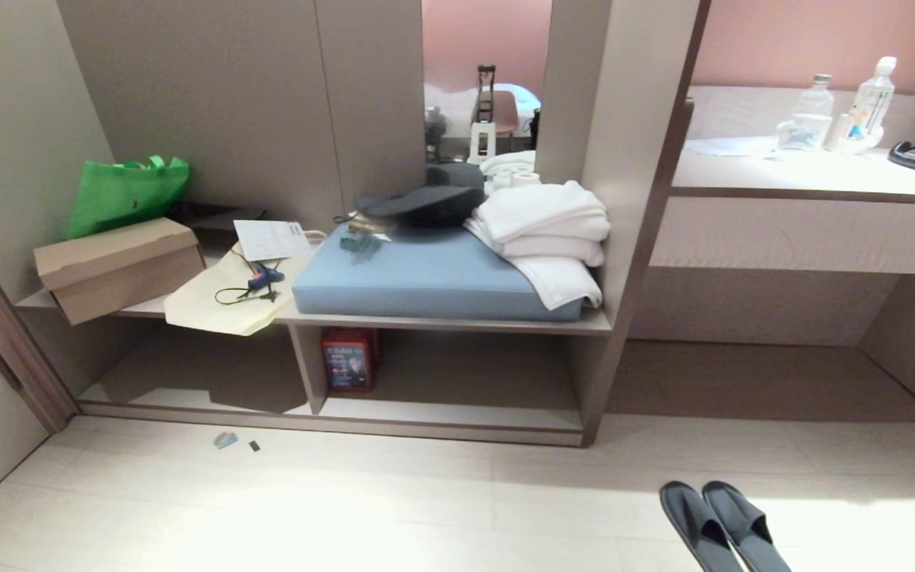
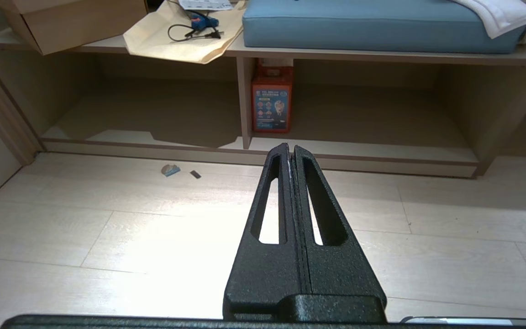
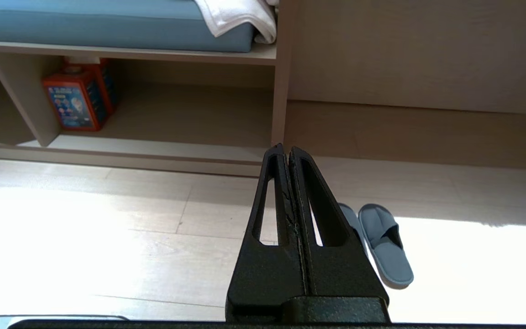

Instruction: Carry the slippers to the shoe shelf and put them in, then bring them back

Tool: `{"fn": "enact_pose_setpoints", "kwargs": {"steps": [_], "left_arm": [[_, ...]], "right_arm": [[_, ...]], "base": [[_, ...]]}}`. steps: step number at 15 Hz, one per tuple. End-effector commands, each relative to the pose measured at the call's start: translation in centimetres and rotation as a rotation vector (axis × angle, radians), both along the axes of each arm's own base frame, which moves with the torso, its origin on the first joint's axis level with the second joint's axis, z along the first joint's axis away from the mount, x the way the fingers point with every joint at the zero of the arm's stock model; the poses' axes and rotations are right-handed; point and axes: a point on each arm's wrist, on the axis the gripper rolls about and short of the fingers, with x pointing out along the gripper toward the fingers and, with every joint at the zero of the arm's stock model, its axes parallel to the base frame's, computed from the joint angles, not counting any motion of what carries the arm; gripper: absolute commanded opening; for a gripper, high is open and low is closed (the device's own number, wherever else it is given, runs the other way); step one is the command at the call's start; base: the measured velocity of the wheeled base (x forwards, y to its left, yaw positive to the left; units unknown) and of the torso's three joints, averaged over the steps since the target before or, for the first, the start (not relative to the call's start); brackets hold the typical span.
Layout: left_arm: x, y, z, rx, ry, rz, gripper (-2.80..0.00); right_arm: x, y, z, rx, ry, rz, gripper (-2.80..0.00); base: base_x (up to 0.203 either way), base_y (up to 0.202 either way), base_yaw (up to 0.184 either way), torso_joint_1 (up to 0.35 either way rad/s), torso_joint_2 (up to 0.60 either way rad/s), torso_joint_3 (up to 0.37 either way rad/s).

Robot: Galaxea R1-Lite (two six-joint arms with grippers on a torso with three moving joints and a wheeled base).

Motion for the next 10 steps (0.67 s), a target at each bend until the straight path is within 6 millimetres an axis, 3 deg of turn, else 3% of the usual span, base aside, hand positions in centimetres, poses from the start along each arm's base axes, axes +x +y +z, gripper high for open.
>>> {"fn": "enact_pose_setpoints", "kwargs": {"steps": [1, 10], "left_arm": [[0.00, 0.00, 0.01, 0.000, 0.000, 0.000, -2.80], [0.01, 0.00, 0.01, 0.000, 0.000, 0.000, -2.80]], "right_arm": [[0.01, 0.00, 0.00, 0.005, 0.001, -0.001, -2.80], [0.00, 0.00, 0.05, -0.009, 0.000, 0.000, -2.80]], "base": [[0.000, 0.000, 0.000, 0.000, 0.00, 0.000], [-0.186, 0.000, 0.000, 0.005, 0.00, 0.002]]}}
